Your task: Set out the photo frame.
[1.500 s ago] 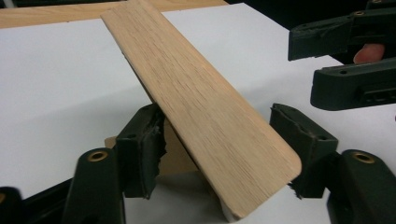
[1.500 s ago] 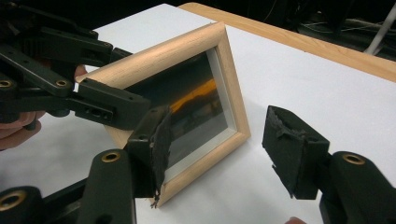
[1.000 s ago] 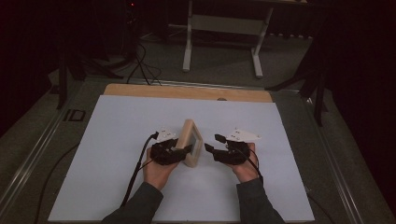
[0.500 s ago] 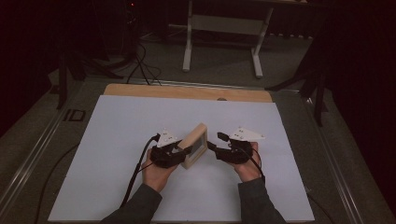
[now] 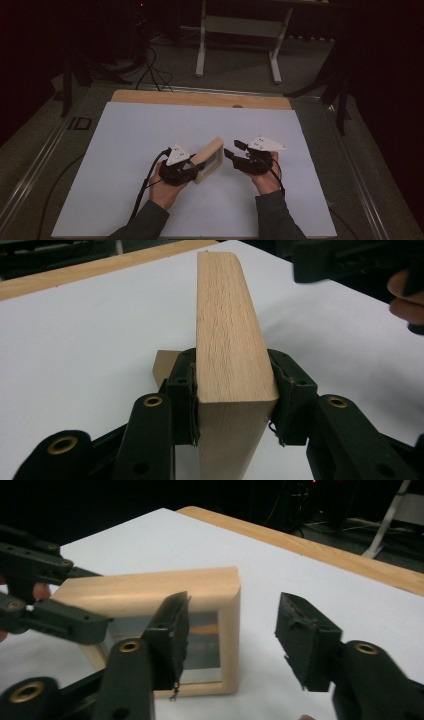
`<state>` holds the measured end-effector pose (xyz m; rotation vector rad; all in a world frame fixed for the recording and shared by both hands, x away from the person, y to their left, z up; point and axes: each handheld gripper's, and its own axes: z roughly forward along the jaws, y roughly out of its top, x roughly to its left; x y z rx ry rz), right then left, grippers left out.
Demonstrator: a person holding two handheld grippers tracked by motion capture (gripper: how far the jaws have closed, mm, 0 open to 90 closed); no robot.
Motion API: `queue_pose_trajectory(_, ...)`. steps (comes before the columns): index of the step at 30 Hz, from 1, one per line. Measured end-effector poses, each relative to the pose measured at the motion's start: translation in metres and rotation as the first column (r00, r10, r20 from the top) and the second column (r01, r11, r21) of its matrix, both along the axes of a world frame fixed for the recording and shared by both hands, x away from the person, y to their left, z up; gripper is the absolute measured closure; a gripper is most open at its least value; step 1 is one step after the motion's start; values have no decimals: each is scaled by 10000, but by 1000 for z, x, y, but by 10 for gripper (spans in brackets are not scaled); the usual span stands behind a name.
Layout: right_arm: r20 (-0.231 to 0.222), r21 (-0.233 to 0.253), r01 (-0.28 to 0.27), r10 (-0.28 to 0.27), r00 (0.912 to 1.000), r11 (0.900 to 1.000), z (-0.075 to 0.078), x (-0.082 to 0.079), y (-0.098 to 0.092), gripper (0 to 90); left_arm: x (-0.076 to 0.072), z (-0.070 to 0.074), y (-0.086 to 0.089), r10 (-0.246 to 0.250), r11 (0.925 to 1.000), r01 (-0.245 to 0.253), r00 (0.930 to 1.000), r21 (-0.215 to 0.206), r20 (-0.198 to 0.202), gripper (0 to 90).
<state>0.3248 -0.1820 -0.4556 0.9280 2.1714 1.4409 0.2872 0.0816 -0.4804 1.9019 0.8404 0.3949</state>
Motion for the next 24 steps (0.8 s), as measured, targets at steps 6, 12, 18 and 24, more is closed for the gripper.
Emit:
queue_pose_trajectory(6,259,-17,105,-104,9996,9999,2,-2,1,639,-9,-1,-4,-458,9987,449,9983,252,369,601)
queue_pose_trajectory(12,489,-72,-73,77,9988,9999,3,-5,3,770,-15,-3,-3,-691,9976,687,9967,114,436,601)
queue_pose_trajectory(18,753,-326,-132,157,9970,9994,2,-8,9,889,-19,-4,-2,-827,9966,826,9952,42,531,601)
queue_pose_trajectory(24,729,-416,-153,183,9972,9990,-1,-6,13,894,-24,-4,-3,-1012,9948,1005,9927,144,654,600)
